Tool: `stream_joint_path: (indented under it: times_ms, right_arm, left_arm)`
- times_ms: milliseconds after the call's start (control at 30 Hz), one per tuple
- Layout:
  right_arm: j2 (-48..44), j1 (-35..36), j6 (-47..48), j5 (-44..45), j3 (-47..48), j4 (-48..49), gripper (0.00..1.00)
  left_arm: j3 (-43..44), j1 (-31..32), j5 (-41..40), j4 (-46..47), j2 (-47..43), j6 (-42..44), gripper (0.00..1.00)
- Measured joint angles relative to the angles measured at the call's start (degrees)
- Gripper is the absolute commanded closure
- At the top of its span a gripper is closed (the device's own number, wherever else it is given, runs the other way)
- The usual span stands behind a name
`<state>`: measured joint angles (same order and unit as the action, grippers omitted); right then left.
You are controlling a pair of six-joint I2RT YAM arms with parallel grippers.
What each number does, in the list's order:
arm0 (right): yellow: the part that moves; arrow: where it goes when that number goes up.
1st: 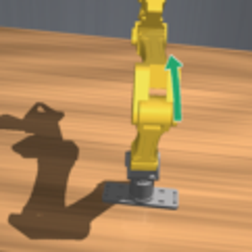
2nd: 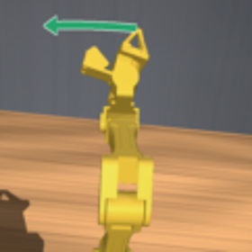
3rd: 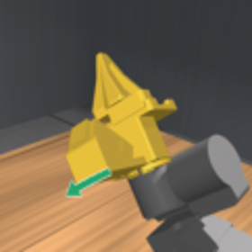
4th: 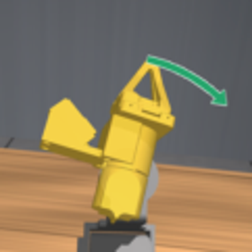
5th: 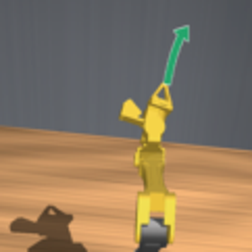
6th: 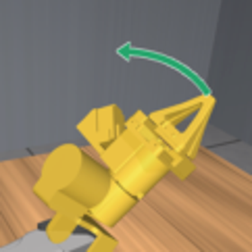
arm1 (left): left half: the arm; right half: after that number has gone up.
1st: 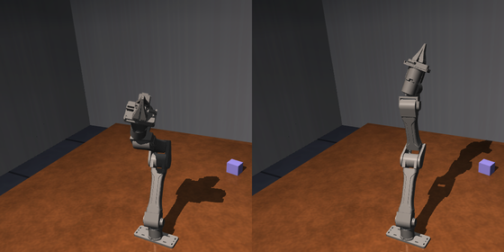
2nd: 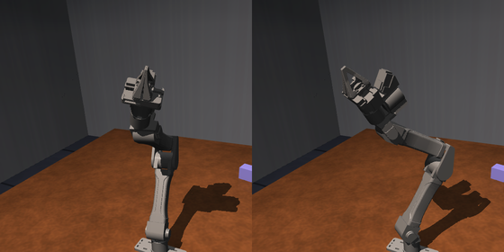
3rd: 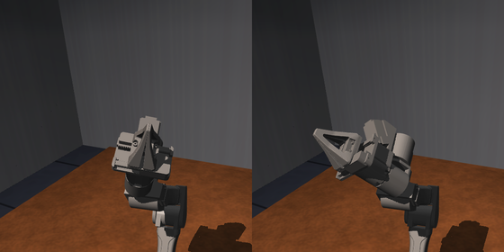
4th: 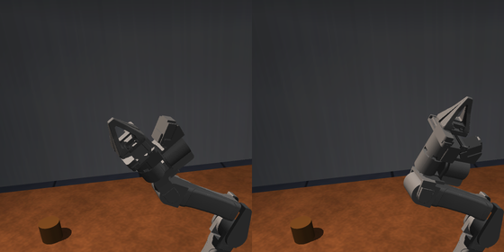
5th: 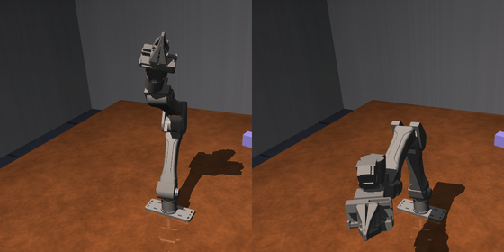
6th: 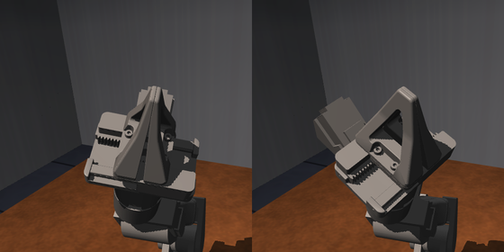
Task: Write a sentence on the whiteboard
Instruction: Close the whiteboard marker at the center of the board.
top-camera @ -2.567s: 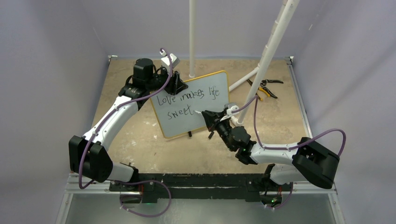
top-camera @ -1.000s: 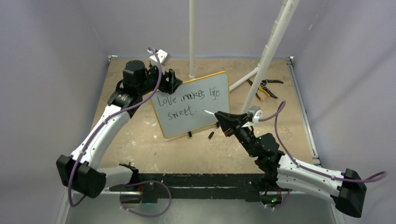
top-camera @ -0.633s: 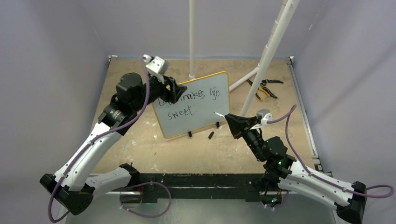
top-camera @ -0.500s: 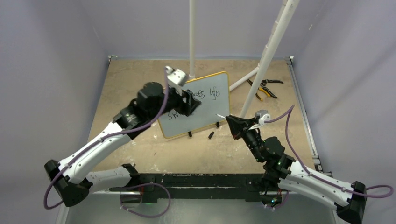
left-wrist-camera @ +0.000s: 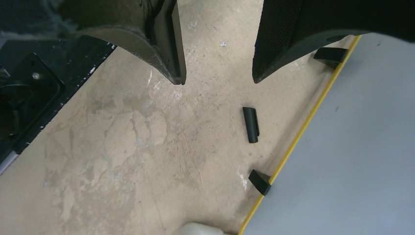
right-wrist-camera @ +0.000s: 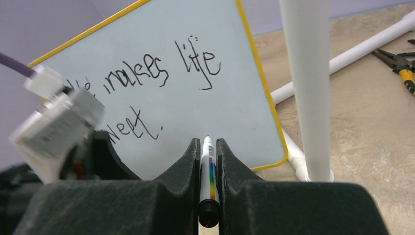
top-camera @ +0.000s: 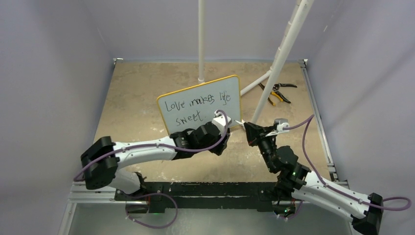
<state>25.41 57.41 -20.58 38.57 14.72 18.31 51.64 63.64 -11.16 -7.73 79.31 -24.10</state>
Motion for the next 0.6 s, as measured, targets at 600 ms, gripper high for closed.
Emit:
stream_joint_path:
  times_ms: [600]
  right_arm:
    - [-6.2,-0.1,-4.0,3.0,-1.2,-4.7,1.00]
  left_arm:
    - [1.9,1.7,-9.7,5.4,18.9,-1.9,0.58]
